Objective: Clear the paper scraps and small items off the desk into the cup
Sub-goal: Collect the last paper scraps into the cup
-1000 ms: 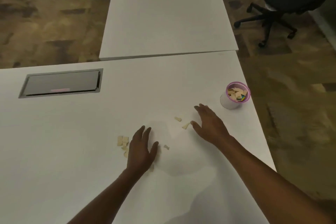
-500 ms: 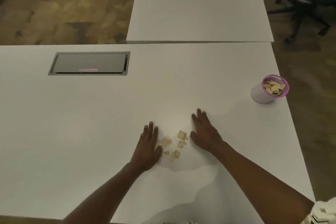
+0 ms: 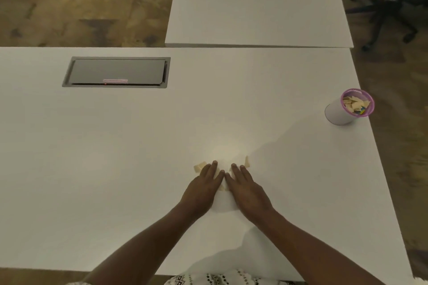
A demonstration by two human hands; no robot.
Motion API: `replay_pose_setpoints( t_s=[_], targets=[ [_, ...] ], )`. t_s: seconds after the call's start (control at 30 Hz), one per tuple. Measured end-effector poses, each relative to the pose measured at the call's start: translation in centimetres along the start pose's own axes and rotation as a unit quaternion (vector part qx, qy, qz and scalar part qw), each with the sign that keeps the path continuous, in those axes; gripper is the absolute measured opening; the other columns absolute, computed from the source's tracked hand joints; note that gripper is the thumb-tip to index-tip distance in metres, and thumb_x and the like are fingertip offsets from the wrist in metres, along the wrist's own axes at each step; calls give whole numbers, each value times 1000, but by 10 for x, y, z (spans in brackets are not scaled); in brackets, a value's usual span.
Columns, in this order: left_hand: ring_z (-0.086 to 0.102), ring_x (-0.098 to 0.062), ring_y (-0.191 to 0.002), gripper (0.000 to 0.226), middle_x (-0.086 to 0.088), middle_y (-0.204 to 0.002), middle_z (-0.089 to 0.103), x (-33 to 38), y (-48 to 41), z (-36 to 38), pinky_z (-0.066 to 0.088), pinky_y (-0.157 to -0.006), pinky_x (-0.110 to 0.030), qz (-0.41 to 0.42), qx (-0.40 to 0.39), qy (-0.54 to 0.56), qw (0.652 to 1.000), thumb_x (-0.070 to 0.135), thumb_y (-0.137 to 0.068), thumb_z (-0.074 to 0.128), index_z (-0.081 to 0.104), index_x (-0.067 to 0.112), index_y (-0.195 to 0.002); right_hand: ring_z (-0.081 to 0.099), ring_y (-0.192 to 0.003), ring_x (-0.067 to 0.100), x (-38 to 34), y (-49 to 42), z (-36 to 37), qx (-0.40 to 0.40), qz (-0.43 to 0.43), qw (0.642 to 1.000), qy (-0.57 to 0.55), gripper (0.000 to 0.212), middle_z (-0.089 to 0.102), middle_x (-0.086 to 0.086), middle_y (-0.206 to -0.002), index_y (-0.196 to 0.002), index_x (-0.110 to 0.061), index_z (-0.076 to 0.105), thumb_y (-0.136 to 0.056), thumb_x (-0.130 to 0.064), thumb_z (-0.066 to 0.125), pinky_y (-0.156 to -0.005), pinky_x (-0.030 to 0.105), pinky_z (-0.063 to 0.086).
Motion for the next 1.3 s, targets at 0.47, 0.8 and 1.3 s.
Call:
replay_pose_setpoints(
  t_s=[0.47, 0.8, 1.3],
  targets=[
    [58, -29, -87, 10, -12, -97, 59, 19, -13, -3, 46, -52, -37, -10, 36, -15, 999, 3, -84, 62, 62, 8, -92, 50, -104, 24, 18, 4, -17, 99, 20, 995, -3, 19, 55, 4, -117, -107, -15, 58, -97, -11, 43, -73, 35, 49],
    [60, -20, -68, 23, -3, -79, 58, 42, -45, -13, 51, -54, -29, -238, 83, 259, 933, -2, -81, 47, 65, 9, -72, 60, -84, 17, 68, 17, -41, 187, 217, 900, -328, 6, 65, 1, -89, -82, -12, 71, -86, -17, 70, -70, 21, 41],
    [69, -13, -56, 25, -2, -73, 75, 142, -148, -60, 52, -50, -20, -342, 136, 470, 802, 0, -74, 55, 74, 15, -68, 70, -80, 14, 166, 32, -103, 228, 340, 744, -528, 7, 75, -8, -79, -72, -18, 75, -78, -21, 77, -68, 20, 50]
  ],
)
Point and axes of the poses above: each hand's wrist, its own y-axis away from the middle knuckle, its own z-axis out of the palm, x = y × z, the point moved 1 cm from there along -y, towards the middle knuckle
